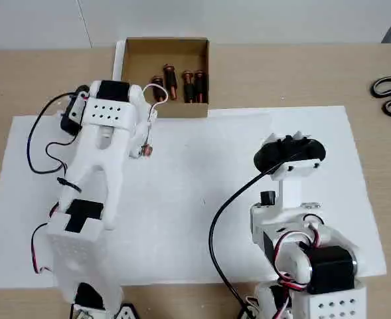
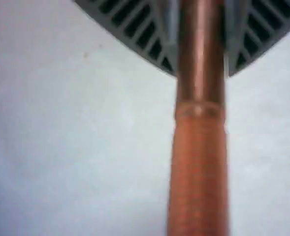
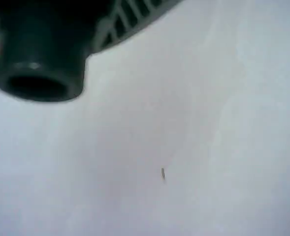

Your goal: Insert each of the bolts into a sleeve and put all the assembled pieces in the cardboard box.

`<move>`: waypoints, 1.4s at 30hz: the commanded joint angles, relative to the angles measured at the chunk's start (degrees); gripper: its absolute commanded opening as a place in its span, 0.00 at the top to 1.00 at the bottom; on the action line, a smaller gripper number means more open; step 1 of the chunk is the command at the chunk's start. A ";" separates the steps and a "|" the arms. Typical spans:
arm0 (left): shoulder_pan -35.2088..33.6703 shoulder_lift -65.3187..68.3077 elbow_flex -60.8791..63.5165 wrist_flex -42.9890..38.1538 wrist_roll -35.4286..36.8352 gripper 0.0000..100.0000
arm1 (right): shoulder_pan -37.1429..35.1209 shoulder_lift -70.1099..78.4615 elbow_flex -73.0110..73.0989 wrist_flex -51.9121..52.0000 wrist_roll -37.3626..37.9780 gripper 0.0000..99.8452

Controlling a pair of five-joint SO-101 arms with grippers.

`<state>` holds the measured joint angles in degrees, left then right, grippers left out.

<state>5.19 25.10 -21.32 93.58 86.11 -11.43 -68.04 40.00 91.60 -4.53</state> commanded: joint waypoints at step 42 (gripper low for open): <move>-4.40 -4.48 -13.76 6.95 -74.11 0.68 | 2.77 -0.13 -0.18 -1.45 -0.44 1.00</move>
<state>1.14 24.13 -34.15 99.30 18.33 -9.14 -68.04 40.00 91.60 -4.53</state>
